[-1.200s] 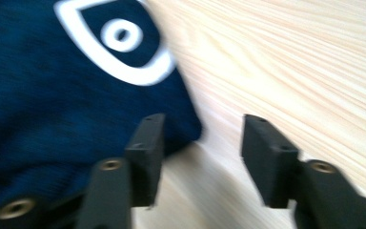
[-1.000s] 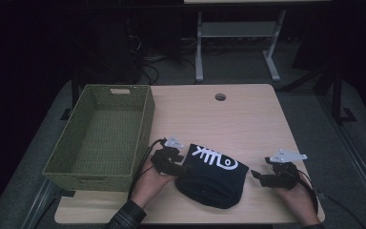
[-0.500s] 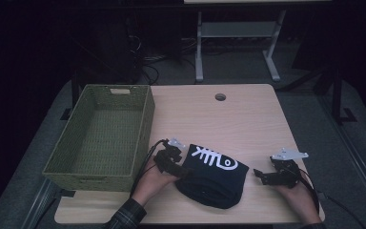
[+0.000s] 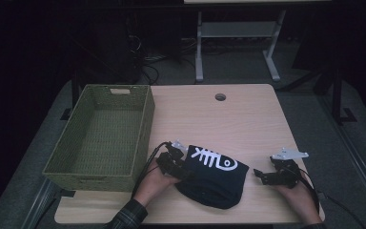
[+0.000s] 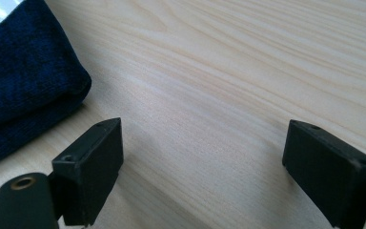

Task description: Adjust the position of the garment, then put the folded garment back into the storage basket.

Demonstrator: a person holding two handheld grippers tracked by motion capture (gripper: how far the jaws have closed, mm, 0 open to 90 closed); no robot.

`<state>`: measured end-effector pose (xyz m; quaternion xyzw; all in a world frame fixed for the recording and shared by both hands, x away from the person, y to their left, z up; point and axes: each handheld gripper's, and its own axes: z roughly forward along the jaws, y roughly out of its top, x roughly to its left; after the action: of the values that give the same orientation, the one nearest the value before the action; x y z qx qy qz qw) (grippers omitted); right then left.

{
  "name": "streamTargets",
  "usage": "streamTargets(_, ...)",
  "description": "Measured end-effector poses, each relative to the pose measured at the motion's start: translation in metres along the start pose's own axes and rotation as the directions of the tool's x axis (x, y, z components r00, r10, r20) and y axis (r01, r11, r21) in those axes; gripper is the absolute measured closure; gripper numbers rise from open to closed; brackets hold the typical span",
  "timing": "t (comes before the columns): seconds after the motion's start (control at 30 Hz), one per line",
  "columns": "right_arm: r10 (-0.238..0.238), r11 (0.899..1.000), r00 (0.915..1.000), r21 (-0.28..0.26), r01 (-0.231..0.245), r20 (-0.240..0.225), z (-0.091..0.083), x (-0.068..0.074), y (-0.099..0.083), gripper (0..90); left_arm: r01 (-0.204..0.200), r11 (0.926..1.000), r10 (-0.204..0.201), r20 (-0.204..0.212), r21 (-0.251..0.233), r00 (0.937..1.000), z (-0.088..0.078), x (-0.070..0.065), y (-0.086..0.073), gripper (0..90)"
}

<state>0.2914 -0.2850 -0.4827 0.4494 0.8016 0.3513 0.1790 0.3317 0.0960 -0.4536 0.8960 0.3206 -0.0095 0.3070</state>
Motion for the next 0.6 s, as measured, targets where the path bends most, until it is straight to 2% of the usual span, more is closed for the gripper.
streamTargets(0.07,0.0,1.0,1.0,0.0,0.0,0.0,0.0,0.0,0.0,13.3,-0.016,0.9998,0.016,0.007,0.012,0.9998,-0.0008,0.0006,0.0003,34.9)
streamTargets(0.17,0.002,1.0,1.0,0.0,-0.002,0.002,0.0001,0.0003,0.0001,13.3,-0.017,0.9998,0.016,0.021,0.012,0.9996,-0.0008,0.0009,0.0006,40.6)
streamTargets(0.2,0.003,1.0,1.0,0.0,-0.003,0.002,0.0001,0.0003,0.0001,13.3,-0.003,1.0,0.003,0.023,0.001,0.9997,0.0,-0.0003,0.0007,41.4)
streamTargets(0.4,0.004,1.0,1.0,0.0,-0.004,0.003,0.0001,0.0006,0.0001,13.3,-0.009,0.9998,0.009,0.038,0.02,0.9992,-0.0004,0.0006,0.0017,49.3)
streamTargets(0.47,0.005,1.0,1.0,0.0,-0.005,0.003,0.0001,0.0006,0.0001,13.3,0.014,0.9999,-0.014,0.042,0.01,0.999,0.0004,-0.0007,0.002,51.5)
streamTargets(0.6,0.004,1.0,1.0,0.0,-0.004,0.003,0.0001,0.0005,0.0001,13.4,0.016,0.9996,-0.017,0.053,0.025,0.9985,0.0002,0.0004,0.0032,56.1)
